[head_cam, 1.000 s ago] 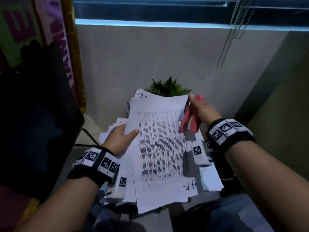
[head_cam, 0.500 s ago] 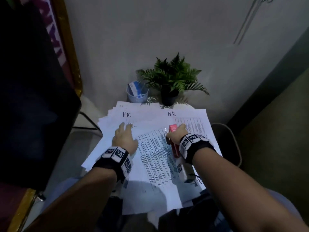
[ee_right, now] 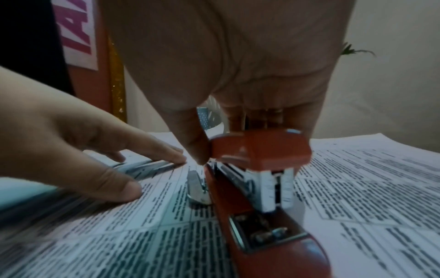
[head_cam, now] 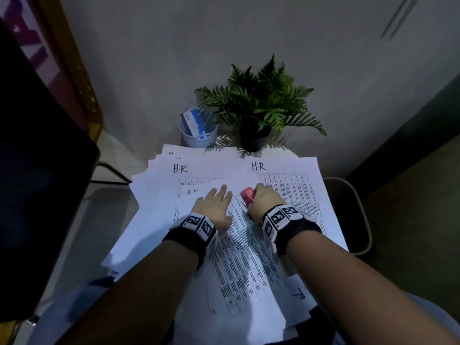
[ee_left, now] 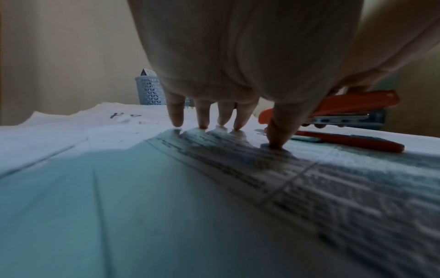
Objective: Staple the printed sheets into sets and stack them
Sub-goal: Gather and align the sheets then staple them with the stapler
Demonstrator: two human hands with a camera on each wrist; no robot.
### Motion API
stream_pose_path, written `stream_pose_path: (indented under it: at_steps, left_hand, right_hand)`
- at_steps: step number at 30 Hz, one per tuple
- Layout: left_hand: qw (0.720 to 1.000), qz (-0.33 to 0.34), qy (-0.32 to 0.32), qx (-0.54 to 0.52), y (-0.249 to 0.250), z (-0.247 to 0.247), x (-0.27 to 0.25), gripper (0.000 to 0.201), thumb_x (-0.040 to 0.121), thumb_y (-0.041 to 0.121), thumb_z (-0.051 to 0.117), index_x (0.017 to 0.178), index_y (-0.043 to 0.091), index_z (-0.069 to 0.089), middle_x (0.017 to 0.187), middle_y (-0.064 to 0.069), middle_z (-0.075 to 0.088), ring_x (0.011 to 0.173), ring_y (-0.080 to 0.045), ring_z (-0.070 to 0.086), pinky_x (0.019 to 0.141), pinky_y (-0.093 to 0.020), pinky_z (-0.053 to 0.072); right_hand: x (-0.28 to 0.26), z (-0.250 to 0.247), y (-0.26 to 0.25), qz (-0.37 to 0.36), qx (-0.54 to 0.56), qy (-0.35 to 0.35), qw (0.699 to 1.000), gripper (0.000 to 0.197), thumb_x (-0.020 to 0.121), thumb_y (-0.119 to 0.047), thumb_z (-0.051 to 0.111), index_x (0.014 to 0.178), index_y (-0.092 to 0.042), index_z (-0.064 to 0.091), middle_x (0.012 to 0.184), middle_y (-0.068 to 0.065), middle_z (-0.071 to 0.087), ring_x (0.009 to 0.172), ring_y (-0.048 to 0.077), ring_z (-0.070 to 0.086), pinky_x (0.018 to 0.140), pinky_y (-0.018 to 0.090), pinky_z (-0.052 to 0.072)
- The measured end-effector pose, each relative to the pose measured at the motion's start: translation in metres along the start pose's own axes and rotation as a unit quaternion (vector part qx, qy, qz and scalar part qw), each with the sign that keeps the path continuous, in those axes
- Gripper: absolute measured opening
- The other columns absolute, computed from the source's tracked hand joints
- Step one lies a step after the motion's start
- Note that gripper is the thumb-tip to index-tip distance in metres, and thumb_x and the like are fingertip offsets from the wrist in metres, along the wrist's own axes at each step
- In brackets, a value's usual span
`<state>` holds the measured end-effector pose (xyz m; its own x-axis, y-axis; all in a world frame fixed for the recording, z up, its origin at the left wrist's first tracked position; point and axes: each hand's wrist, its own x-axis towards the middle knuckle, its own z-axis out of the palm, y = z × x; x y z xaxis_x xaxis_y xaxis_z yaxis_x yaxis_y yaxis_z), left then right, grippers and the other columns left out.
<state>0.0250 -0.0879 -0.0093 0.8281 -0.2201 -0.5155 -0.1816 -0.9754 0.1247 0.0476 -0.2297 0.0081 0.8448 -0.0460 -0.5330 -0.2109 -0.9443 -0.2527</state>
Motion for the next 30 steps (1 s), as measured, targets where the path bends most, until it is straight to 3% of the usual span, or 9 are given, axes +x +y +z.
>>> stream_pose_path:
  at_steps: [5,12,17,20,30]
  left_hand:
    - [1.0,0.002,0.001,-0.004,-0.002,-0.002,0.006,0.074,0.092,0.046,0.042,0.151,0.024,0.003,0.159,0.004,-0.004,0.145,-0.021,0.007,0.115,-0.042,0.023]
    - [0.998,0.028,0.044,-0.022,-0.005,0.001,0.004,0.073,0.092,0.045,0.043,0.151,0.026,0.006,0.159,0.012,0.0,0.144,-0.02,0.011,0.112,-0.039,0.031]
    - [0.998,0.029,0.04,-0.035,-0.008,-0.002,0.006,0.075,0.089,0.045,0.047,0.151,0.027,0.009,0.158,0.013,0.006,0.142,-0.019,0.016,0.108,-0.04,0.035]
    - [0.998,0.037,0.05,-0.006,-0.008,-0.003,0.007,0.077,0.087,0.049,0.048,0.151,0.025,0.011,0.158,0.008,0.011,0.14,-0.022,0.022,0.112,-0.043,0.028]
    - [0.997,0.048,0.055,-0.012,-0.009,0.002,0.007,0.076,0.09,0.05,0.042,0.151,0.02,0.007,0.159,0.005,0.006,0.139,-0.023,0.02,0.111,-0.038,0.029]
  right_hand:
    - [0.013,0.006,0.0,-0.03,-0.005,-0.011,0.999,0.044,0.094,-0.025,0.044,0.135,-0.019,0.028,0.124,0.017,0.044,0.103,0.036,0.056,0.077,0.039,0.045]
    - [0.024,0.013,-0.013,-0.038,0.033,0.013,0.999,0.039,0.098,-0.027,0.042,0.132,-0.014,0.029,0.122,0.02,0.041,0.096,0.036,0.058,0.066,0.033,0.039]
    - [0.027,0.015,-0.011,-0.044,0.031,0.026,0.998,0.041,0.097,-0.03,0.042,0.133,-0.014,0.029,0.121,0.019,0.043,0.096,0.036,0.058,0.067,0.033,0.039]
    - [0.027,0.017,-0.01,-0.051,0.026,0.035,0.998,0.041,0.097,-0.03,0.042,0.132,-0.014,0.029,0.118,0.019,0.044,0.093,0.036,0.058,0.068,0.033,0.041]
    - [0.034,0.015,-0.016,-0.066,0.022,0.039,0.997,0.039,0.098,-0.03,0.041,0.13,-0.011,0.031,0.114,0.019,0.052,0.097,0.034,0.058,0.067,0.031,0.037]
